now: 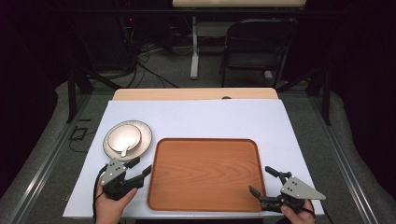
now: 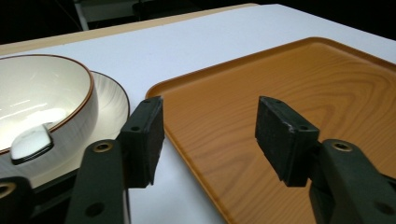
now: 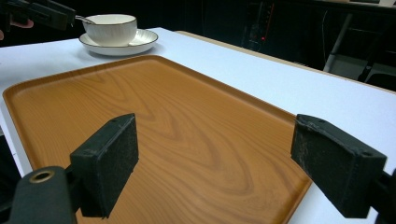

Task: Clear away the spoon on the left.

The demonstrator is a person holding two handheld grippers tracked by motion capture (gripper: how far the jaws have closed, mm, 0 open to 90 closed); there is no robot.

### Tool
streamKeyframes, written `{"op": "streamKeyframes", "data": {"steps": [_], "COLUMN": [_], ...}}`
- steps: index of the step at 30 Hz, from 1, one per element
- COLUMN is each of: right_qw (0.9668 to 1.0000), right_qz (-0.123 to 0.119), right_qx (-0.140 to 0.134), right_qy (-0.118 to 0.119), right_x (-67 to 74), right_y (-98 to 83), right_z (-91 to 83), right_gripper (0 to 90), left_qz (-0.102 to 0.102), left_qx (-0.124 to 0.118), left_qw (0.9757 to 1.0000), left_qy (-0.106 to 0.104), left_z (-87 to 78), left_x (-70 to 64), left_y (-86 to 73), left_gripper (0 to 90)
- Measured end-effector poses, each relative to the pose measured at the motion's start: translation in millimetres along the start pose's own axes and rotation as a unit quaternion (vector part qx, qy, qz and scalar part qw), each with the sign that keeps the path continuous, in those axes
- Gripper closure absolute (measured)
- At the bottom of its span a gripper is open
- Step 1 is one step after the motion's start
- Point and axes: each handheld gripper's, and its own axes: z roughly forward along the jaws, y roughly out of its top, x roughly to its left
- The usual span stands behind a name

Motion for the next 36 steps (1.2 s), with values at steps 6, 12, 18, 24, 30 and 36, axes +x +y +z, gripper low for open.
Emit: {"op": "streamKeyframes", "data": {"steps": [6, 12, 18, 24, 30, 36], "right_qw": [1.0000, 1.0000, 1.0000, 1.0000, 1.0000, 1.0000], "right_qz": [0.000, 0.001, -0.001, -0.001, -0.001, -0.001], "right_qx": [0.000, 0.000, -0.001, -0.002, -0.002, -0.002], "right_qy": [-0.001, -0.002, -0.001, 0.000, 0.000, 0.001], "right_x": [-0.2, -0.2, -0.5, -0.5, -0.5, -0.6], "right_y": [0.0, 0.0, 0.0, -0.1, -0.1, 0.0], "right_z": [0.1, 0.2, 0.1, 0.0, 0.0, 0.0], "right_gripper": [14.4, 14.4, 14.4, 14.4, 14.4, 14.4], "left_qz": [-0.025, -0.031, -0.046, -0.056, -0.060, -0.071], "left_qx": [-0.001, 0.015, 0.028, 0.034, 0.047, 0.069], "left_qw": [0.9997, 0.9992, 0.9980, 0.9962, 0.9942, 0.9917], "left_qy": [0.005, 0.021, 0.032, 0.058, 0.075, 0.083], "left_z": [-2.4, -3.6, -2.2, -1.3, 0.0, 3.7], "left_x": [1.6, 2.2, 6.7, 12.6, 19.7, 26.4], "left_y": [6.2, 16.5, 27.9, 38.6, 45.0, 42.1], "left_gripper": [57.2, 68.3, 79.7, 89.9, 90.0, 90.0]}}
